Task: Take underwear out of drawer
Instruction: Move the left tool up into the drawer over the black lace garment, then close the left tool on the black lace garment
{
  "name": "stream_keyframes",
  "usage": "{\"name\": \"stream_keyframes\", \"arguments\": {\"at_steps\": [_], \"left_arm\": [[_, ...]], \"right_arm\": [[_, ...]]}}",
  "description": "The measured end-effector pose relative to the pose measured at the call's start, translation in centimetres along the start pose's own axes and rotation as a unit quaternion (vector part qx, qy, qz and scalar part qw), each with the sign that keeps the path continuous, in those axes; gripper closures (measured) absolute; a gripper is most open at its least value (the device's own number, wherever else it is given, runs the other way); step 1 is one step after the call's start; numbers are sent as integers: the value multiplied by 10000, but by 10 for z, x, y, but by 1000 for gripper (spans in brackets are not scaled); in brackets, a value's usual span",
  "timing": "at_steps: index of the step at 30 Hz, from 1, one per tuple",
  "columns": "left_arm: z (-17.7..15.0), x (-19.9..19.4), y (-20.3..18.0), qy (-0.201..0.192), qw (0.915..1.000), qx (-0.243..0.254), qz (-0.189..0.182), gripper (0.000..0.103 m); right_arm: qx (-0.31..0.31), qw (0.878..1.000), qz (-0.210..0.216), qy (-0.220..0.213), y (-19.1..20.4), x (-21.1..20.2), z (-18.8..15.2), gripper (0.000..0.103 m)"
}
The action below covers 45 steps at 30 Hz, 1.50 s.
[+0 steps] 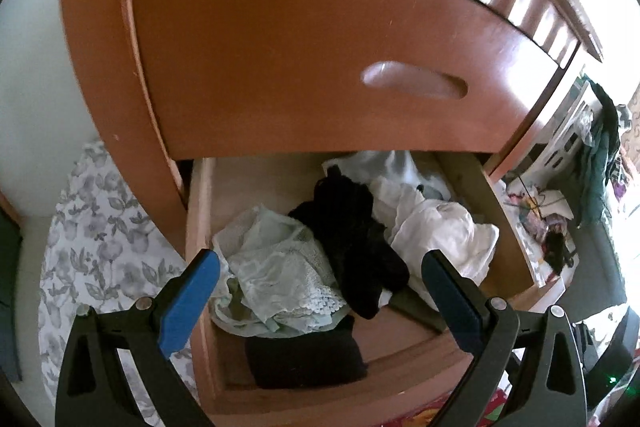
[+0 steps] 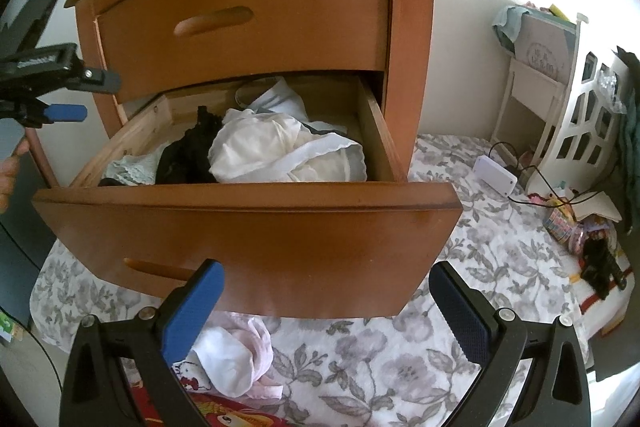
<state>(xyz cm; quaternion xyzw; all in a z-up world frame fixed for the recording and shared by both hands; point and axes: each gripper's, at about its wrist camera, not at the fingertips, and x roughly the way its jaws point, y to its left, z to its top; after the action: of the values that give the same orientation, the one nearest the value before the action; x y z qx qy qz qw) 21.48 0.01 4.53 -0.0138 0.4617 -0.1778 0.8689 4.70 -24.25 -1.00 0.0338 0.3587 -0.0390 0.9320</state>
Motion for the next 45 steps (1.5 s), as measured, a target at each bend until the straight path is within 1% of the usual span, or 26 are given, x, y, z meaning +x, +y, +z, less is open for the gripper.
{"name": "stream_keyframes", "arguments": {"at_steps": [5,10,12,14,18,19,20,22,25,29,31,34,37,39,43,45], "left_arm": [[2,14,12,283,9988,-347,-221,2],[4,22,14,428,9978,-428,-256,3],[6,26,14,479,9975,-446,-258,4],[8,30,13,538,9972,-447,-269,8],[14,46,10,762,9956,-467,-266,10],[15,51,10,844,9950,-467,-261,13],[15,57,11,947,9940,-492,-240,18],[15,66,12,1105,9919,-566,-285,25],[16,75,12,1208,9894,-709,-384,26],[19,88,2,1304,9882,-699,-403,27],[21,96,-1,1384,9862,-784,-453,27],[25,109,-5,1450,9847,-843,-464,36],[27,122,-6,1521,9829,-956,-408,37],[27,129,-8,1579,9818,-980,-389,43],[26,144,-8,1757,9774,-1099,-426,46],[27,147,-9,1747,9776,-1095,-422,49]], "right_arm": [[40,10000,42,23,-1,1,0,0],[118,9999,73,53,-4,3,0,0],[144,9998,66,74,-5,4,0,0],[165,9998,65,73,-6,4,-1,0],[190,9998,76,71,-7,4,-1,0],[193,9998,75,81,-7,4,-1,0],[194,9997,77,84,-7,4,-1,0],[201,9997,83,74,-8,4,-1,0],[225,9997,91,77,-8,4,-1,0],[230,9997,93,91,-8,5,-2,0],[231,9996,91,96,-8,5,-2,0],[222,9997,79,99,-8,5,-2,0],[216,9997,76,103,-7,6,-2,0],[216,9997,77,109,-7,6,-2,0],[219,9997,78,109,-7,6,-2,0],[219,9997,79,111,-7,6,-2,0]]}}
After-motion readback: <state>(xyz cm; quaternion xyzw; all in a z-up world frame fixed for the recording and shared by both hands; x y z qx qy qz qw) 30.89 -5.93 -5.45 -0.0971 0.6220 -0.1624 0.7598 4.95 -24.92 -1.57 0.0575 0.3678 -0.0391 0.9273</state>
